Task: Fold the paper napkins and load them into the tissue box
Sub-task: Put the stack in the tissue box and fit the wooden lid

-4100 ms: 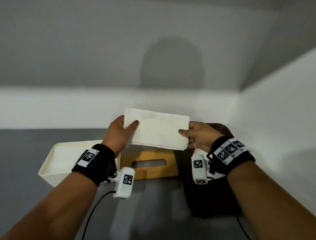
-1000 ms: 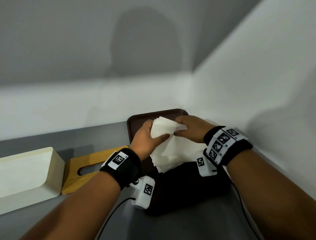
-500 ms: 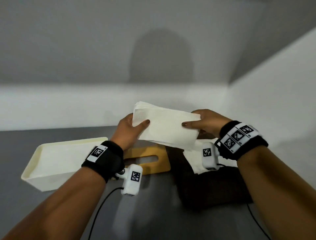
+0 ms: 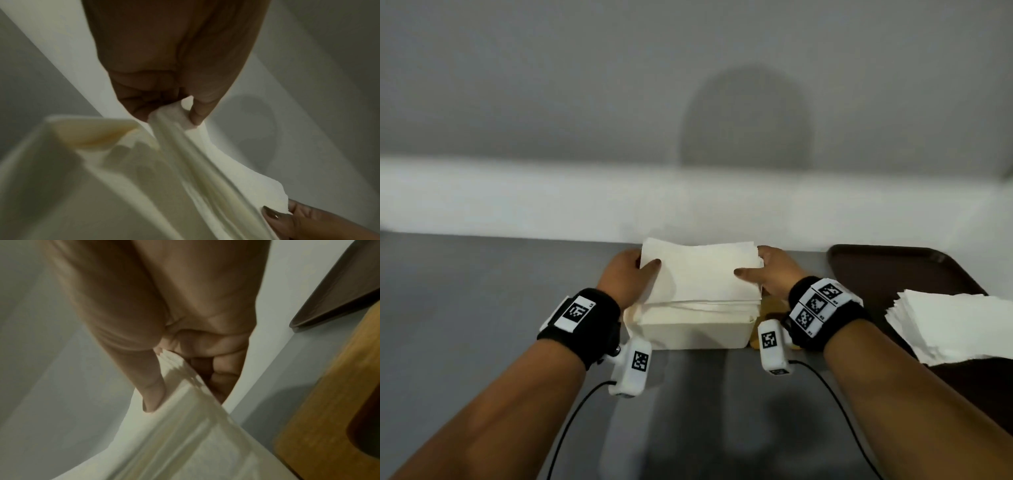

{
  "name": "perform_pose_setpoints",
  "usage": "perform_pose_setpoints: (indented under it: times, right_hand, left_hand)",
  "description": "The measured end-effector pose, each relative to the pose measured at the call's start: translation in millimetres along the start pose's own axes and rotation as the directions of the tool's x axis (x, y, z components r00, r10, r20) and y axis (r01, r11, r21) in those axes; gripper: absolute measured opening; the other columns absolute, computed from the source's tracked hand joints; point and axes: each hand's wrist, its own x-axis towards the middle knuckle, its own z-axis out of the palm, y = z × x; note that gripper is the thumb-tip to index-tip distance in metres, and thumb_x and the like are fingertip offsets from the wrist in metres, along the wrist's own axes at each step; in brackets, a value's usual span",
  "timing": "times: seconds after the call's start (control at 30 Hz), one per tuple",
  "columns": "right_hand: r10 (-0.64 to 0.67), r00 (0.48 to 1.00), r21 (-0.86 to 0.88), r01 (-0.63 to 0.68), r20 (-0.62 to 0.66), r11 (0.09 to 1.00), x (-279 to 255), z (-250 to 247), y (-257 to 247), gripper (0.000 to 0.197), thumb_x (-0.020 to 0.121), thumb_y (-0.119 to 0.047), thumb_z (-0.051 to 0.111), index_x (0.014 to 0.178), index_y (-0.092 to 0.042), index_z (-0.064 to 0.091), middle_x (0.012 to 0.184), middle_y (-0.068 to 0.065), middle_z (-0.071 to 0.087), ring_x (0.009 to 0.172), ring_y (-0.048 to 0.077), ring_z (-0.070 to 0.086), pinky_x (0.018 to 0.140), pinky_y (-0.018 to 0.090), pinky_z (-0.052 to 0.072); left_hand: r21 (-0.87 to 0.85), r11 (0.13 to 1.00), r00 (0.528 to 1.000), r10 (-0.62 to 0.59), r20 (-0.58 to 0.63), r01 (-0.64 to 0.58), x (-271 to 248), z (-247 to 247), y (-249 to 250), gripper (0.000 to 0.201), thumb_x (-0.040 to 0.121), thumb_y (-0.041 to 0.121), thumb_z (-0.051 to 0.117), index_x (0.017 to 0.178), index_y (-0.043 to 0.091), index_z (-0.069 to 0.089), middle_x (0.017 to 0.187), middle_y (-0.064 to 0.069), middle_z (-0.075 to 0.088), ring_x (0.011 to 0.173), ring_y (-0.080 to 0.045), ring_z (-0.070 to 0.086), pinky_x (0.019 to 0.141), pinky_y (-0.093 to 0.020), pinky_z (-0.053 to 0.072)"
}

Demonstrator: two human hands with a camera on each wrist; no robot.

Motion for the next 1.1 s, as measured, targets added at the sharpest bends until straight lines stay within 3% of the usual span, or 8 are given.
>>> perform_pose_setpoints:
  times: [0.2, 0.33, 0.4, 0.63, 0.83, 0.97, 1.03, 1.1]
  right_hand:
    - [-0.009, 0.999, -0.225, 0.0, -0.037, 0.974, 9.4, 27.2, -2.0, 0.026, 0.084, -0.019, 0.073, 0.105, -0.015, 0.057, 0.103, 0.0, 0.062, 0.097, 0.023, 0.062, 0.087, 0.037, 0.052]
    - [-0.035, 0.988, -0.322, -0.017, -0.153, 0.947, 13.5, 29.3, -9.6, 0.016, 0.087, -0.025, 0.069, 0.088, -0.015, 0.056, 0.076, -0.006, 0.05, 0.082, 0.019, 0.051, 0.077, 0.028, 0.041]
    - [-0.018, 0.985, -0.401, -0.053, -0.17, 0.915, 14.5, 27.4, -12.0, 0.023, 0.089, -0.027, 0.065, 0.073, -0.016, 0.052, 0.073, -0.003, 0.05, 0.077, 0.02, 0.051, 0.072, 0.028, 0.04]
    - [0.128, 0.983, -0.643, -0.185, -0.134, 0.743, 14.9, 29.5, -10.9, 0.035, 0.097, -0.03, 0.051, 0.066, -0.016, 0.045, 0.075, 0.003, 0.052, 0.082, 0.025, 0.054, 0.073, 0.031, 0.04]
    - [0.115, 0.985, -0.75, -0.171, -0.127, 0.639, 14.4, 32.7, -17.7, 0.025, 0.097, -0.031, 0.048, 0.087, -0.009, 0.054, 0.089, 0.006, 0.056, 0.088, 0.026, 0.055, 0.075, 0.031, 0.039]
    - [-0.102, 0.986, -0.74, -0.028, -0.13, 0.672, 6.9, 32.3, -20.9, 0.029, 0.091, -0.031, 0.063, 0.11, -0.011, 0.056, 0.11, 0.008, 0.054, 0.096, 0.026, 0.055, 0.079, 0.031, 0.042]
    - [-0.146, 0.989, -0.742, 0.105, 0.009, 0.662, 1.2, 30.7, -25.6, 0.041, 0.084, -0.033, 0.071, 0.119, -0.017, 0.056, 0.117, 0.005, 0.054, 0.102, 0.022, 0.054, 0.084, 0.03, 0.042]
    - [-0.051, 0.979, -0.772, 0.186, 0.195, 0.608, -5.6, 35.3, -30.0, 0.055, 0.078, -0.037, 0.076, 0.127, -0.021, 0.054, 0.123, 0.001, 0.055, 0.111, 0.019, 0.053, 0.093, 0.029, 0.042]
  left_hand:
    - [0.296, 0.955, 0.992, -0.03, 0.12, -0.006, 3.1, -8.6, -22.2, 0.029, 0.096, 0.031, 0.056, 0.081, 0.006, 0.055, 0.078, -0.007, 0.057, 0.078, -0.028, 0.056, 0.06, -0.03, 0.035]
    - [0.267, 0.964, 0.999, -0.002, 0.045, -0.01, 5.6, -8.8, -20.1, 0.025, 0.095, 0.027, 0.057, 0.111, 0.008, 0.055, 0.091, -0.005, 0.057, 0.095, -0.03, 0.059, 0.073, -0.027, 0.035]
    - [0.235, 0.972, 1.0, 0.021, -0.012, -0.018, 8.5, -9.9, -21.0, 0.028, 0.095, 0.021, 0.057, 0.118, 0.006, 0.056, 0.096, -0.008, 0.061, 0.091, -0.026, 0.057, 0.075, -0.025, 0.036]
    - [0.226, 0.972, 0.998, 0.065, -0.009, -0.061, 16.4, -7.5, -31.0, 0.009, 0.09, 0.009, 0.058, 0.093, 0.006, 0.066, 0.09, -0.008, 0.068, 0.085, -0.027, 0.062, 0.071, -0.026, 0.042]
    - [0.269, 0.96, 0.997, 0.071, 0.017, -0.073, 21.6, -6.9, -30.6, 0.005, 0.089, 0.01, 0.06, 0.09, 0.009, 0.065, 0.086, -0.005, 0.065, 0.087, -0.029, 0.063, 0.072, -0.028, 0.046]
    - [0.405, 0.893, 0.98, 0.191, 0.059, -0.198, 20.6, -9.8, -25.3, 0.025, 0.087, 0.012, 0.065, 0.112, 0.01, 0.064, 0.114, -0.011, 0.061, 0.103, -0.031, 0.059, 0.085, -0.034, 0.047]
    - [0.448, 0.838, 0.949, 0.256, 0.182, -0.312, 14.8, -10.0, -18.9, 0.035, 0.088, 0.022, 0.067, 0.122, 0.015, 0.062, 0.127, -0.007, 0.057, 0.116, -0.027, 0.052, 0.094, -0.033, 0.042]
    - [0.489, 0.77, 0.895, 0.235, 0.38, -0.41, 8.6, -7.6, -15.2, 0.05, 0.089, 0.035, 0.066, 0.135, 0.02, 0.053, 0.141, -0.003, 0.048, 0.128, -0.025, 0.044, 0.106, -0.034, 0.036]
